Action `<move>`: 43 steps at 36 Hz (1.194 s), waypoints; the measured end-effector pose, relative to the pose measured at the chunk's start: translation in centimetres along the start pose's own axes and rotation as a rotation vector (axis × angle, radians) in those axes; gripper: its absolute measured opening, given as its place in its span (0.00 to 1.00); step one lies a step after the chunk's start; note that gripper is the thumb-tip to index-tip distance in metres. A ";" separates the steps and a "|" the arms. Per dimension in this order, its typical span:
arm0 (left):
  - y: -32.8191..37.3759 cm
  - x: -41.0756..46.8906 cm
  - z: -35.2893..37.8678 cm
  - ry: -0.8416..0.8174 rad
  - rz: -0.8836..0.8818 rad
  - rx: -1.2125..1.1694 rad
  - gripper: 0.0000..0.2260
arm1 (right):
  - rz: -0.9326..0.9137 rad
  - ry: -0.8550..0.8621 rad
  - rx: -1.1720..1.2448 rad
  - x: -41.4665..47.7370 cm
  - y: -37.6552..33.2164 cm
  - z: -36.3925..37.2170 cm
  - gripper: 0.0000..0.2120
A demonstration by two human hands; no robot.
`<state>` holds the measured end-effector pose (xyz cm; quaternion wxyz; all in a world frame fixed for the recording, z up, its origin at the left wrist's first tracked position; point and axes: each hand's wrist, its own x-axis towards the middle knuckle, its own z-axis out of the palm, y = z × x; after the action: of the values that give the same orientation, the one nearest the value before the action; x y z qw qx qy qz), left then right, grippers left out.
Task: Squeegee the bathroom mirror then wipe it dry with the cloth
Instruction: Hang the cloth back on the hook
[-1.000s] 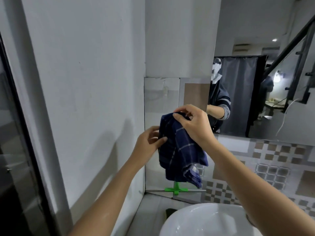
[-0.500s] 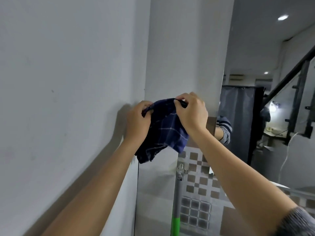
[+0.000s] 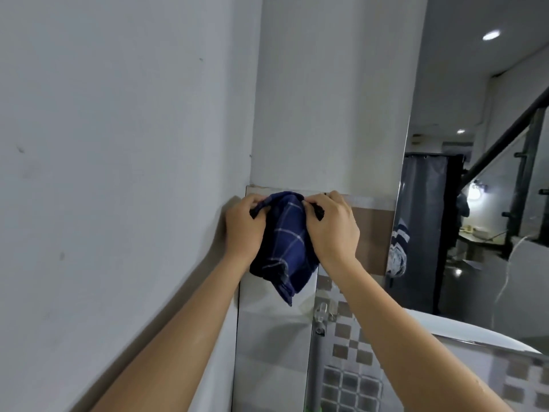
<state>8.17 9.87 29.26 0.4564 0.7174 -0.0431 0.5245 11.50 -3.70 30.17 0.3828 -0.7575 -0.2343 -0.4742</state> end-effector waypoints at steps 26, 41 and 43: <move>-0.3 -2.4 -1.1 -0.437 0.029 -0.024 0.19 | -0.009 -0.422 0.326 -1.5 1.2 -0.5 0.18; -0.3 -0.6 -0.5 -0.414 0.183 0.091 0.27 | -0.115 -0.443 0.243 -0.6 0.9 -0.7 0.27; -0.3 -0.2 -0.5 -0.438 0.161 0.101 0.26 | -0.106 -0.461 0.210 -0.1 0.8 -0.7 0.27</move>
<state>7.90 10.28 28.88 0.3566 0.8301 -0.1718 0.3927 11.71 -4.74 30.00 0.3704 -0.7883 -0.4027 -0.2815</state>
